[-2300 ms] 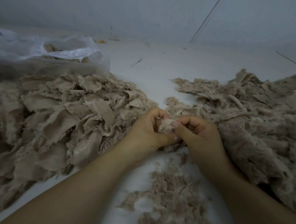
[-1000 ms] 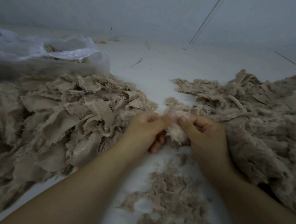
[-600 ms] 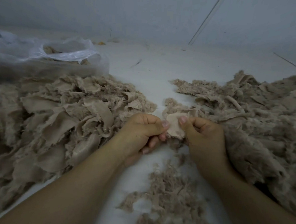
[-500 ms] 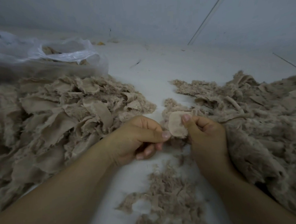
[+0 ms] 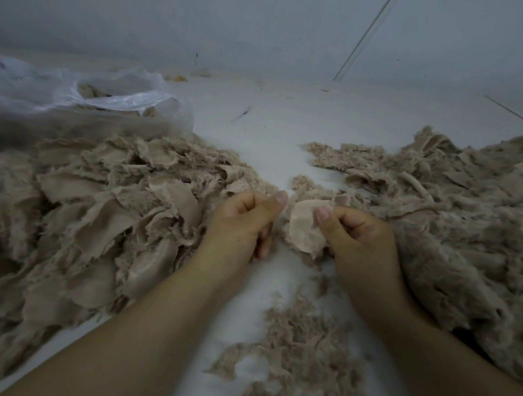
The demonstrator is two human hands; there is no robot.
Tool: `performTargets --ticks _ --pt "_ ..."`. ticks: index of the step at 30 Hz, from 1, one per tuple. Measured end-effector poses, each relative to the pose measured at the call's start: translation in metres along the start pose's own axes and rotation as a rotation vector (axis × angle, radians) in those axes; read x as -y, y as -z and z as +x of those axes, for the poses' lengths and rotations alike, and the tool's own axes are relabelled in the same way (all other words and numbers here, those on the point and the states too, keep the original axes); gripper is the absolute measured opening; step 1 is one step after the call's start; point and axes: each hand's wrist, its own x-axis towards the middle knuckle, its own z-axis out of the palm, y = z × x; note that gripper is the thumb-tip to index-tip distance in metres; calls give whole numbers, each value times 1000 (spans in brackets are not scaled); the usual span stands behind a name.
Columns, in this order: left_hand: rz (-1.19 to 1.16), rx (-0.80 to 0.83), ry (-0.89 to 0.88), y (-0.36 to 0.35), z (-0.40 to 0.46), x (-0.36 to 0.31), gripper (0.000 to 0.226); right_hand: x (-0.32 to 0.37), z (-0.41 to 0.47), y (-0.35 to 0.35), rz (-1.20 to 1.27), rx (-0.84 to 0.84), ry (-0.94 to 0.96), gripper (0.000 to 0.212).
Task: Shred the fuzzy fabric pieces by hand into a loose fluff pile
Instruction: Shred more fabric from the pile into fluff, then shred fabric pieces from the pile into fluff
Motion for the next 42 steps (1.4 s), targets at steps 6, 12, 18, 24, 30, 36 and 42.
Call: performTargets --ticks 6,12,18,24,30,36,42 --pt "45 51 -23 -4 0 5 34 -2 0 1 -89 46 47 21" --pt "-107 187 48 13 3 -2 35 -3 2 2 -23 -55 -13 24" --pt "186 403 191 7 -3 -9 40 0 -1 1 -4 -5 24 30" --pt "149 290 90 2 -6 -4 36 2 -1 0 -69 98 48 48" --pt "46 156 -27 -1 -1 0 38 -2 -1 0 -222 78 88 43" --pt "-299 -92 -119 11 14 -8 23 -5 2 2 -187 -38 48 39" --pt "722 -26 -215 -3 6 18 40 -3 4 -1 -73 -48 11 27"
